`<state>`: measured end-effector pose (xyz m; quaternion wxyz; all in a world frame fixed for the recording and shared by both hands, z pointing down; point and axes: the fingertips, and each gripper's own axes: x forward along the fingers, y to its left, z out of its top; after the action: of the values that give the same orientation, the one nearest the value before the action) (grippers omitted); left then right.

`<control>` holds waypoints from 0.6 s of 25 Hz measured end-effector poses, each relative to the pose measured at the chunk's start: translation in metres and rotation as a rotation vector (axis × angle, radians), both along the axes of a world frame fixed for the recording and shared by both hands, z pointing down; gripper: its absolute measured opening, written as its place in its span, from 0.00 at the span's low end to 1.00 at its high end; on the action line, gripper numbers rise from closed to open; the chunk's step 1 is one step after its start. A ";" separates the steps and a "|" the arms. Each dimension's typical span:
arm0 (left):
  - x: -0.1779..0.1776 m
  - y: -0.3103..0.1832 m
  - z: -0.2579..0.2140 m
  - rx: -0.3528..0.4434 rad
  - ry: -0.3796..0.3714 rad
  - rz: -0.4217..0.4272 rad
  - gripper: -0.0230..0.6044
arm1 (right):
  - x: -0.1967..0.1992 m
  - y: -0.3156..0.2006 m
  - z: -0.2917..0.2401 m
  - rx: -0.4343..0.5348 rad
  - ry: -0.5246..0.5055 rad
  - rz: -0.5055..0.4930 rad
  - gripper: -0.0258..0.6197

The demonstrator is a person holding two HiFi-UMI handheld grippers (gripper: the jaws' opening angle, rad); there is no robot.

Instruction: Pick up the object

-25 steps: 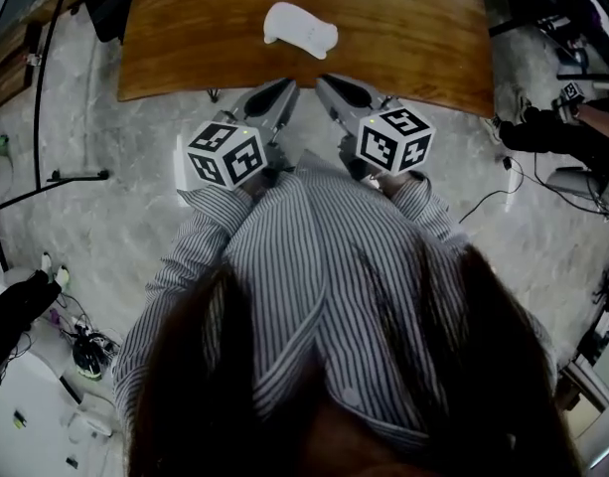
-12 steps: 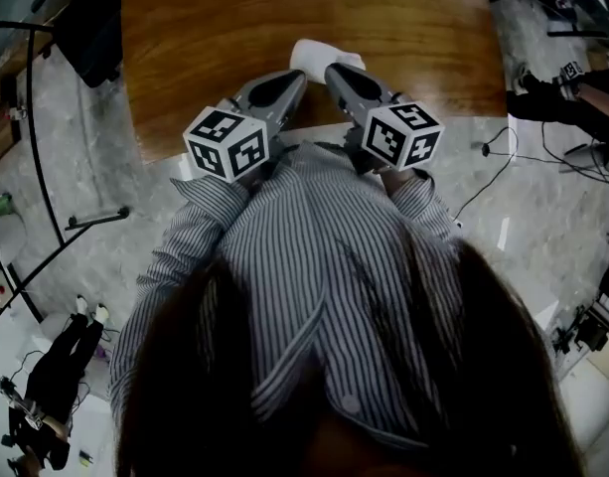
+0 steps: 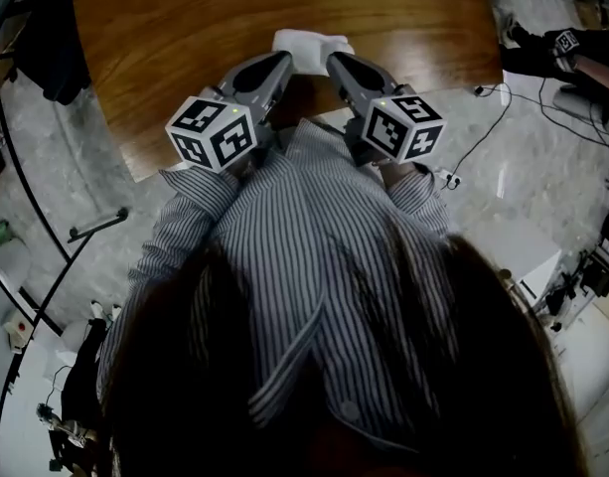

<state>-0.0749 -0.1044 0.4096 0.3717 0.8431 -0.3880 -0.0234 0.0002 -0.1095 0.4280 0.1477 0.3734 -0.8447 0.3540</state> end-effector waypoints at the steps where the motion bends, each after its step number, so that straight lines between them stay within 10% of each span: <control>1: 0.001 -0.001 0.001 -0.009 0.007 -0.006 0.04 | 0.003 0.000 0.001 -0.010 0.005 0.002 0.08; 15: 0.025 -0.003 0.014 0.044 -0.177 0.041 0.04 | 0.038 -0.013 0.020 -0.075 0.107 0.032 0.16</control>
<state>-0.0500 -0.1078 0.4236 0.3177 0.8575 -0.4015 0.0504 0.0386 -0.1221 0.4483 0.2010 0.3995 -0.8157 0.3670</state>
